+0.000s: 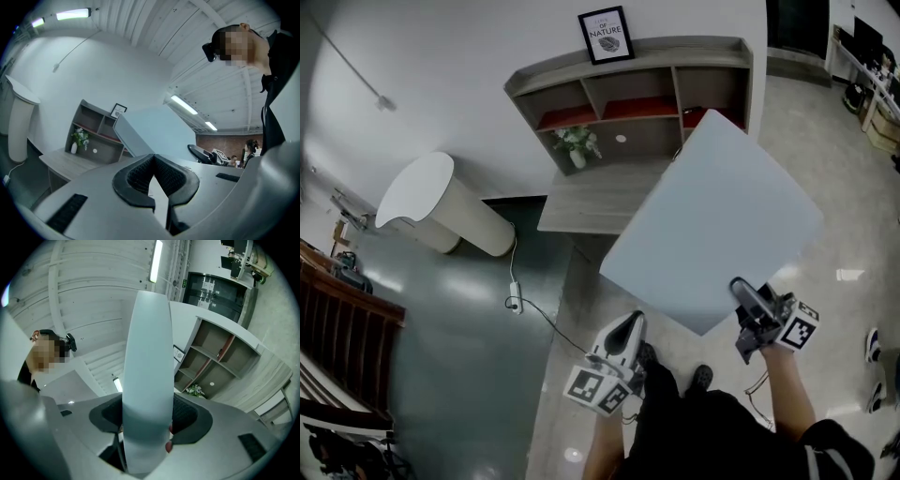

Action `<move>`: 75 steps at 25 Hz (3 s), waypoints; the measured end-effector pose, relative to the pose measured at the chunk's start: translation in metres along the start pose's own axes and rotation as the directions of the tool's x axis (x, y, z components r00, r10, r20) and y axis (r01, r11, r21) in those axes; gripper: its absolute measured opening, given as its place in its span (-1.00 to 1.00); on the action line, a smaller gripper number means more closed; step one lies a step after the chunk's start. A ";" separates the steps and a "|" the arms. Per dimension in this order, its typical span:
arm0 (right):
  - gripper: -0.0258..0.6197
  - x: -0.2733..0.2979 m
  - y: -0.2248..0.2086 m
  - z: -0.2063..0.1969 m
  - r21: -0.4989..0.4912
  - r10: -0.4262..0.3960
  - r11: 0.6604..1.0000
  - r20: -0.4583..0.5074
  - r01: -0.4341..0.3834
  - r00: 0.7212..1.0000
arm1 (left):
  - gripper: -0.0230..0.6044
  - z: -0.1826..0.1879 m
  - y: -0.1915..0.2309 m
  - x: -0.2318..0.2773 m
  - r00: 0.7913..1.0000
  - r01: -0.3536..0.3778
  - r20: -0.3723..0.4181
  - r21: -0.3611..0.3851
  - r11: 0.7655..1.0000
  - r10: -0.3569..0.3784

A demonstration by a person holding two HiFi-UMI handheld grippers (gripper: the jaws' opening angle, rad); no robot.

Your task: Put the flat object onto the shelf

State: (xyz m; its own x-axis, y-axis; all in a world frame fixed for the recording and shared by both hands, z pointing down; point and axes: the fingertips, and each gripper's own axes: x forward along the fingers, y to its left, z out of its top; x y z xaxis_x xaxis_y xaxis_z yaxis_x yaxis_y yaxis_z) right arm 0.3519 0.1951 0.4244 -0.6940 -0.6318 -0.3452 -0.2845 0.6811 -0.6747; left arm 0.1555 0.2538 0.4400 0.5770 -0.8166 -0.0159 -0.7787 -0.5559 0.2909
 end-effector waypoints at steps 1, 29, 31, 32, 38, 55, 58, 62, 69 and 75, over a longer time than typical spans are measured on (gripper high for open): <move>-0.05 0.006 0.000 -0.002 -0.010 0.001 1.000 -0.005 -0.001 1.000 | -0.88 0.002 0.006 0.000 1.000 0.003 0.003 -0.001 1.000 -0.003; -0.05 0.202 -0.021 -0.064 -0.032 -0.073 0.997 0.100 0.077 0.992 | -0.88 0.081 0.230 -0.004 0.994 0.103 0.030 0.022 0.994 -0.103; -0.05 0.205 -0.024 -0.070 -0.031 -0.094 0.995 0.090 0.098 0.991 | -0.88 0.081 0.236 -0.005 0.994 0.107 0.027 0.012 0.994 -0.107; -0.05 0.206 -0.024 -0.073 -0.029 -0.099 0.994 0.085 0.101 0.992 | -0.88 0.081 0.238 -0.005 0.994 0.110 0.027 0.007 0.994 -0.110; -0.05 0.215 -0.021 -0.086 -0.039 -0.101 0.994 0.041 0.102 0.994 | -0.88 0.074 0.246 -0.008 0.993 0.121 0.005 -0.020 0.992 -0.121; -0.05 0.287 -0.077 -0.075 -0.027 -0.068 0.997 0.008 0.069 0.998 | -0.88 0.080 0.308 0.029 0.999 0.036 -0.017 -0.018 0.999 -0.036; -0.05 0.308 -0.093 -0.065 -0.033 -0.053 0.998 0.008 0.053 0.999 | -0.88 0.089 0.322 0.047 1.000 0.025 -0.015 -0.005 1.000 -0.025; -0.05 0.337 -0.114 -0.046 -0.054 -0.023 0.998 0.006 0.023 1.000 | -0.88 0.106 0.340 0.074 1.000 0.017 -0.003 0.022 1.000 -0.017; -0.05 0.397 -0.136 -0.003 -0.080 0.053 0.995 -0.003 -0.053 0.999 | -0.88 0.139 0.363 0.123 0.999 -0.018 0.035 0.055 0.998 0.016; -0.05 0.440 -0.145 0.036 -0.148 0.114 0.982 -0.032 -0.117 0.993 | -0.88 0.151 0.375 0.164 0.997 -0.054 0.055 0.073 0.996 0.050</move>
State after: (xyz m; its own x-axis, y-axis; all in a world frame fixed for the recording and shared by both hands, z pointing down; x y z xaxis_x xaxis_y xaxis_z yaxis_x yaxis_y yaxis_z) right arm 0.1116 -0.1954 0.3470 -0.7428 -0.5381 -0.3983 -0.2962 0.7977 -0.5253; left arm -0.0787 -0.1120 0.4016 0.5228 -0.8507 -0.0542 -0.8246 -0.5209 0.2208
